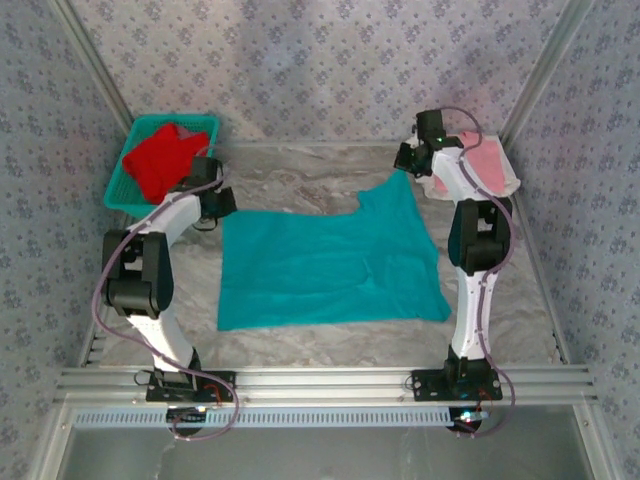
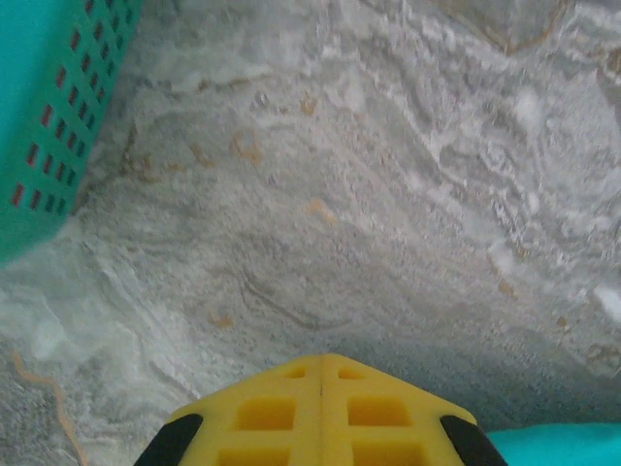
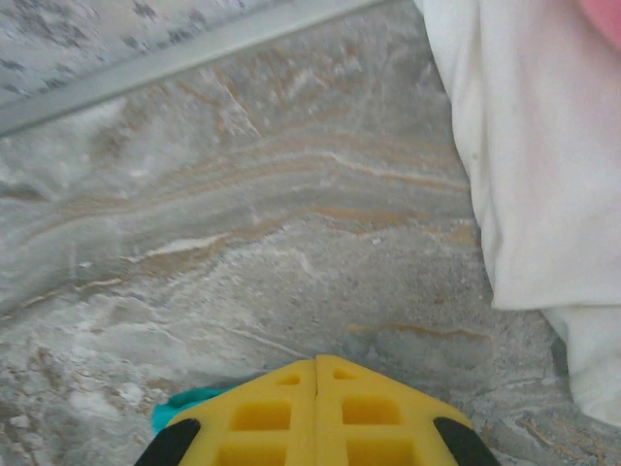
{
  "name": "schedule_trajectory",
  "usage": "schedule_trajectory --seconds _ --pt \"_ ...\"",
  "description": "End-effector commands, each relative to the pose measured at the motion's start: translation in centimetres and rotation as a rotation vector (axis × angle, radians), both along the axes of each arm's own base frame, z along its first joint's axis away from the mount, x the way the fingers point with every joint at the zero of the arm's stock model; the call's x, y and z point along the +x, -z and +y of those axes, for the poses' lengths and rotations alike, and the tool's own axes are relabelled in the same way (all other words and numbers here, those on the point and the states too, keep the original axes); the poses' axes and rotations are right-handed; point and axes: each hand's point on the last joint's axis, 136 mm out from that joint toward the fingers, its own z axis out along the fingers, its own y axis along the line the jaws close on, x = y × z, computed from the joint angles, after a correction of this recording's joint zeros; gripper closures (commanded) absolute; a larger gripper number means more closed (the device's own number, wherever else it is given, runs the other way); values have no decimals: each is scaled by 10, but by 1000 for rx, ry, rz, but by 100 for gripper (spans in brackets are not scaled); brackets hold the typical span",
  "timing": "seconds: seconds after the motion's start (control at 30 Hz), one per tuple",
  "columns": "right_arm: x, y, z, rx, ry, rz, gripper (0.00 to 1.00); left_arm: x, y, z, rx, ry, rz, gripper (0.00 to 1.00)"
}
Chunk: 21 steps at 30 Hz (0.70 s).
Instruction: Fold and stack the t-shirts
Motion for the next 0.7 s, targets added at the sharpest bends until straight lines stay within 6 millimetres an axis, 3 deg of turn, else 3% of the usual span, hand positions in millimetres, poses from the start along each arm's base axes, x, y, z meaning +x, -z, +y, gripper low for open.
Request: schedule_trajectory --seconds 0.0,0.13,0.23,0.43,0.67 --pt "2 -16 -3 -4 -6 -33 100 16 -15 4 -17 9 -44 100" --pt "-1 4 -3 11 -26 21 100 15 -4 3 -20 14 -17 100" --pt "1 5 -5 2 -16 -12 100 15 1 4 -16 13 -9 100" --pt "10 -25 4 44 -59 -99 100 23 -9 6 -16 18 -26 100" --pt "-17 -62 0 59 -54 -223 100 8 -16 10 -12 8 -65 100"
